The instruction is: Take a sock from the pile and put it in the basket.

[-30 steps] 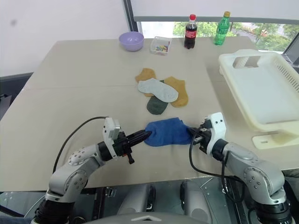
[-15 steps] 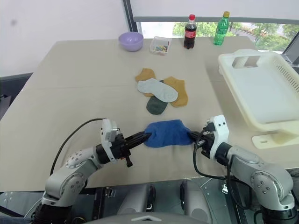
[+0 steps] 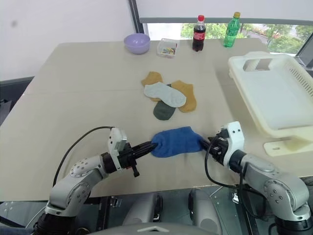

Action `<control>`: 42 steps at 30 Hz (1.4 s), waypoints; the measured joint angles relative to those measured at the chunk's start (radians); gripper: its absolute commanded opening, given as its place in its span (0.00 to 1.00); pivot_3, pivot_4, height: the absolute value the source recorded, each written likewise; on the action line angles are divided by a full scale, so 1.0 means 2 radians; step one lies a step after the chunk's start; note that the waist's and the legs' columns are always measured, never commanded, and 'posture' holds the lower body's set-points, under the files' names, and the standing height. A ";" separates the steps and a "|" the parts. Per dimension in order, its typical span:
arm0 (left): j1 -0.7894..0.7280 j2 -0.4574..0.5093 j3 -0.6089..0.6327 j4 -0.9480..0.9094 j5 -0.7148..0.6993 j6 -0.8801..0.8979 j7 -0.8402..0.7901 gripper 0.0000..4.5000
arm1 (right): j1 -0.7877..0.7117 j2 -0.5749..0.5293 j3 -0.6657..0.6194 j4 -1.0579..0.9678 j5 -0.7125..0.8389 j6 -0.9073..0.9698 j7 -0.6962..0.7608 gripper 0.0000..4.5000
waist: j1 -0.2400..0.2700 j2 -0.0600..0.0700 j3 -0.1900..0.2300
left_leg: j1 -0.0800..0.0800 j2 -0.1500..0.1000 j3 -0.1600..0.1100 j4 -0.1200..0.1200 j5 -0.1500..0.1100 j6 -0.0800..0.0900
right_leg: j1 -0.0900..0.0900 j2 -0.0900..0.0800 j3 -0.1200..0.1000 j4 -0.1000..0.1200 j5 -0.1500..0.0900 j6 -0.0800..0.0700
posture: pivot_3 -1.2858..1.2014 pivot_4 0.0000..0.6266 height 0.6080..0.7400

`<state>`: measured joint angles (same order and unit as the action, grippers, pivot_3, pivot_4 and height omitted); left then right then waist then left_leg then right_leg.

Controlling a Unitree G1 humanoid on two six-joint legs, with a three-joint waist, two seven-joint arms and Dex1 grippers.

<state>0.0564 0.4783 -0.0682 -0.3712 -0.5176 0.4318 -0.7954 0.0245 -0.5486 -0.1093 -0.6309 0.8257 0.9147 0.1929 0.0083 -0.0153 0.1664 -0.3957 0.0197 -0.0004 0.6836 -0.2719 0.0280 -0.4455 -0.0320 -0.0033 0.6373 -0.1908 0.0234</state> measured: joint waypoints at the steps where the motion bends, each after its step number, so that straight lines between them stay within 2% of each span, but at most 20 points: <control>1: 0.000 0.000 -0.001 0.001 0.003 -0.002 -0.001 0.00 | -0.007 -0.002 0.007 -0.001 -0.020 -0.020 0.009 0.51 | -0.001 0.000 0.000 | 0.000 0.000 0.000 0.000 0.000 0.000 | 0.000 0.000 0.000 0.000 0.000 0.000 | 0.52 0.24 0.97; 5: 0.001 0.000 -0.009 0.007 0.013 -0.010 -0.005 0.00 | -0.039 -0.015 0.085 0.004 -0.117 -0.097 0.046 0.51 | -0.006 0.000 0.000 | 0.000 0.000 0.000 0.000 0.000 0.000 | 0.000 0.001 -0.001 0.000 0.000 0.000 | 0.52 0.24 0.97; 7: 0.000 0.000 -0.011 0.013 0.015 -0.016 -0.008 0.00 | -0.065 -0.033 0.141 0.041 -0.202 -0.145 0.051 0.51 | -0.008 0.000 0.000 | 0.000 0.000 0.000 0.000 0.000 0.000 | 0.000 0.000 -0.001 0.000 0.000 0.000 | 0.52 0.24 0.97; 9: 0.002 0.000 -0.011 0.015 0.019 -0.020 -0.008 0.00 | -0.071 -0.030 0.168 0.072 -0.257 -0.188 0.055 0.51 | -0.008 0.000 0.000 | 0.000 -0.001 0.000 0.000 0.000 0.000 | 0.000 0.000 -0.001 0.000 0.000 0.000 | 0.52 0.24 0.97; 11: 0.003 0.000 -0.011 0.017 0.023 -0.023 -0.009 0.00 | -0.066 -0.003 0.182 0.082 -0.271 -0.213 0.064 0.51 | -0.008 0.000 0.000 | 0.000 -0.001 0.000 0.000 0.000 0.000 | 0.000 0.000 0.000 0.000 0.000 0.000 | 0.52 0.24 0.97; 14: 0.003 0.000 -0.011 0.020 0.026 -0.028 -0.009 0.00 | -0.062 0.005 0.206 0.092 -0.292 -0.247 0.089 0.51 | -0.008 0.000 0.000 | 0.000 0.000 0.000 0.000 0.000 0.000 | 0.000 0.000 0.000 0.000 0.000 0.000 | 0.52 0.24 0.97; 22: 0.003 0.000 -0.011 0.037 0.034 -0.041 -0.020 0.00 | -0.066 -0.017 0.194 0.114 -0.284 -0.298 0.195 0.51 | -0.009 0.000 0.000 | 0.000 0.000 0.000 0.000 0.000 0.000 | 0.000 0.000 0.000 0.000 0.000 0.000 | 0.52 0.24 0.97; 32: 0.000 0.001 -0.014 0.055 0.043 -0.059 -0.037 0.00 | -0.156 -0.016 0.192 0.229 -0.285 -0.320 0.320 0.51 | -0.009 0.000 0.000 | 0.001 -0.001 0.000 0.000 0.000 0.000 | 0.000 0.000 0.000 0.001 0.000 0.000 | 0.52 0.24 0.97; 36: 0.002 0.001 -0.014 0.055 0.046 -0.066 -0.039 0.00 | -0.174 -0.024 0.200 0.251 -0.281 -0.329 0.379 0.51 | -0.009 0.000 0.000 | 0.001 -0.001 0.000 0.000 0.000 0.000 | 0.000 0.000 0.000 0.001 0.000 0.000 | 0.52 0.24 0.97; 42: 0.004 0.001 -0.013 0.056 0.047 -0.067 -0.039 0.00 | -0.189 -0.025 0.209 0.278 -0.289 -0.340 0.426 0.51 | -0.009 0.000 0.000 | 0.001 -0.001 0.000 0.000 0.000 0.000 | 0.000 0.000 0.000 0.001 0.000 0.000 | 0.52 0.24 0.97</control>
<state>0.0642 0.4797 -0.0944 -0.2597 -0.4244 0.2976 -0.8728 -0.3542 -0.5978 0.3095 -0.0741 0.2485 0.2354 1.0459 -0.0098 -0.0155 0.1666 -0.3945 0.0185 -0.0004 0.6845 -0.2719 0.0280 -0.4454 -0.0327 -0.0027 0.6399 -0.1904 0.0233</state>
